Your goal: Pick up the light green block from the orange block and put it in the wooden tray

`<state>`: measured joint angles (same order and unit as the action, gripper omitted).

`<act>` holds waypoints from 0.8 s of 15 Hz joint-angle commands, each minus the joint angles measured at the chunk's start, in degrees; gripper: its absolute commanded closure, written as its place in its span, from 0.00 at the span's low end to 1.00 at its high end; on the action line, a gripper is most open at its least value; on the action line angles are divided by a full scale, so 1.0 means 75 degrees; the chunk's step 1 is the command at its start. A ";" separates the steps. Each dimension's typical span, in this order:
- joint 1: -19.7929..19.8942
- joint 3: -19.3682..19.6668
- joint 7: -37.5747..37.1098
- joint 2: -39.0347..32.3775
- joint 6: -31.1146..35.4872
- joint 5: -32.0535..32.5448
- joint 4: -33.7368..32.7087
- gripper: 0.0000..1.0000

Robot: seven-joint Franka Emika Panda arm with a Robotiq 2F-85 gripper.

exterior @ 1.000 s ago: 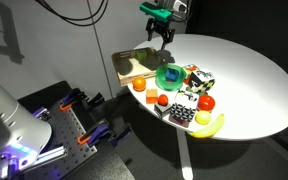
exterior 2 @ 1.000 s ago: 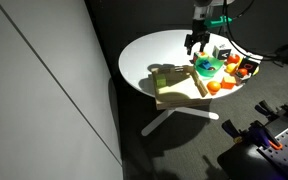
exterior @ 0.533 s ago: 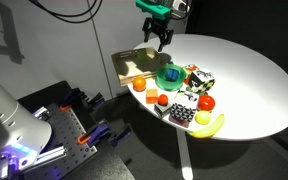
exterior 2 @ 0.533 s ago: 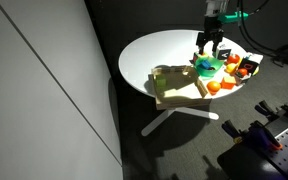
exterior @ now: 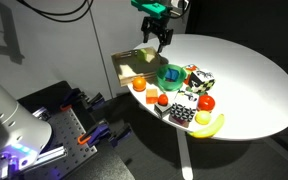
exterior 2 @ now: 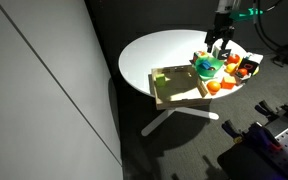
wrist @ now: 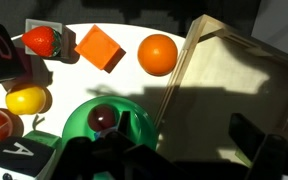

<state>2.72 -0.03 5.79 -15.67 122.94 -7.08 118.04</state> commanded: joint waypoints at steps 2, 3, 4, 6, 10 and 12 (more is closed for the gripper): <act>-0.0044 0.0102 -0.0095 0.0983 0.0836 0.0257 0.1075 0.00; -0.0048 0.0115 -0.0113 0.1155 0.0961 0.0319 0.1245 0.00; -0.0053 0.0127 -0.0141 0.1311 0.1085 0.0399 0.1402 0.00; -0.0069 0.0168 -0.0251 0.1659 0.1252 0.0689 0.1693 0.00; -0.0058 0.0191 -0.0491 0.2194 0.1100 0.1315 0.2002 0.00; -0.0048 0.0182 -0.0548 0.2361 0.0926 0.1467 0.2064 0.00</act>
<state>2.71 0.89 3.56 -1.47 131.12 1.56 131.32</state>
